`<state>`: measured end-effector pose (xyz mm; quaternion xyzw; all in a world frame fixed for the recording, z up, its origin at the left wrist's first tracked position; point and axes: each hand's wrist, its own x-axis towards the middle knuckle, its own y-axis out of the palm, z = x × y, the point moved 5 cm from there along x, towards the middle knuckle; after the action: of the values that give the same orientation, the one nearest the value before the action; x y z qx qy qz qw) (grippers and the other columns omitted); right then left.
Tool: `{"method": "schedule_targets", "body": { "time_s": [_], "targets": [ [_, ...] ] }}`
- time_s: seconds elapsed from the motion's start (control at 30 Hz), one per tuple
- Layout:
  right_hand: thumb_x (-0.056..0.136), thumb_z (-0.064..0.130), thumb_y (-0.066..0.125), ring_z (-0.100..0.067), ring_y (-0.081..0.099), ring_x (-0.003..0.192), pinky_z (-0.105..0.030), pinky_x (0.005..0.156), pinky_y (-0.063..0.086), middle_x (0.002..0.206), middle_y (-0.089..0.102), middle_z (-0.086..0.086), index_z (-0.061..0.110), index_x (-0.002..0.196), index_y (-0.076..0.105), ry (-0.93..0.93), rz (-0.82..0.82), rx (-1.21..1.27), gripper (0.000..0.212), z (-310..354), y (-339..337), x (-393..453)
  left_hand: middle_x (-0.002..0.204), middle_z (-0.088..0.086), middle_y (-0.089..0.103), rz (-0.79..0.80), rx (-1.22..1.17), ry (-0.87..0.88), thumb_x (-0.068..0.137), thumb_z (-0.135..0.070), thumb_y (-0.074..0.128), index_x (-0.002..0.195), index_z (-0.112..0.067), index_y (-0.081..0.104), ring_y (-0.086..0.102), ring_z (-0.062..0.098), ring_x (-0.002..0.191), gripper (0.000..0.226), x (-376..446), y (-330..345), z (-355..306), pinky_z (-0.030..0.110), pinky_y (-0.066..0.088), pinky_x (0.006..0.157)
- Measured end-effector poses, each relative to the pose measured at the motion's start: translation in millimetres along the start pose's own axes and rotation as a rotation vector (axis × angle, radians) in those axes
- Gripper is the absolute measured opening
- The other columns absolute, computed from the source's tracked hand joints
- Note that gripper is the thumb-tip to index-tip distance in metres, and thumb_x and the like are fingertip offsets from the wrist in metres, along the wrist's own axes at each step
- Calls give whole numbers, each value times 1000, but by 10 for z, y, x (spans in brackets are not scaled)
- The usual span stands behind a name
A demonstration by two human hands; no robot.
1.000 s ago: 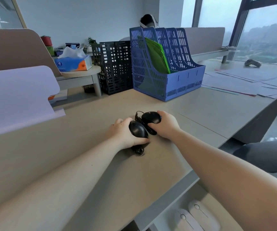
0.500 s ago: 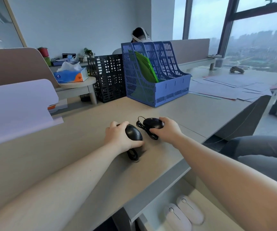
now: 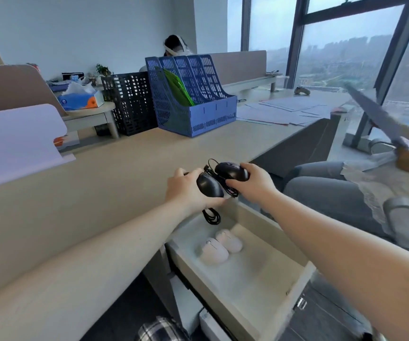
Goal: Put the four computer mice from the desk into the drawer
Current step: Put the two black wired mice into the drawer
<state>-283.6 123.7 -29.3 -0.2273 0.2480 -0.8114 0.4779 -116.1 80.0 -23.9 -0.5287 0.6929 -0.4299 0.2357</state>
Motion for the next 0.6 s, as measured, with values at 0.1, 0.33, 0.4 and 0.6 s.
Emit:
{"method": "schedule_targets", "body": {
  "time_s": [0.1, 0.33, 0.4, 0.6],
  "targets": [
    [78, 34, 73, -23, 50, 126, -32, 104, 39, 138, 55, -5, 16, 138, 46, 59, 29, -55, 69, -388, -144, -327, 131, 5, 38, 31, -9, 33, 51, -65, 76, 135, -28, 41, 37, 26, 125, 98, -327, 299, -195, 35, 38, 105],
    [76, 30, 73, -20, 58, 92, -31, 79, 48, 114, 65, -8, 16, 117, 58, 145, 185, -153, 45, -1053, -84, -565, 127, 5, 36, 135, 34, -22, 54, -61, 75, 132, -25, 41, 33, 28, 123, 93, -686, 1097, -201, 35, 39, 98],
    [77, 28, 73, -25, 59, 105, -37, 91, 51, 121, 62, -10, 13, 124, 54, 175, 266, -178, 53, -1173, 38, -577, 125, 5, 37, 150, 49, -70, 54, -61, 74, 127, -26, 44, 33, 29, 122, 86, -702, 1290, -120, 37, 41, 96],
    [79, 35, 68, -29, 55, 115, -35, 88, 47, 124, 59, -10, 9, 125, 53, 146, 446, -370, 55, -1436, 319, -455, 125, 7, 36, 201, 94, -121, 51, -57, 71, 127, -32, 38, 36, 31, 119, 86, -700, 1796, 39, 37, 41, 95]
  ]
}}
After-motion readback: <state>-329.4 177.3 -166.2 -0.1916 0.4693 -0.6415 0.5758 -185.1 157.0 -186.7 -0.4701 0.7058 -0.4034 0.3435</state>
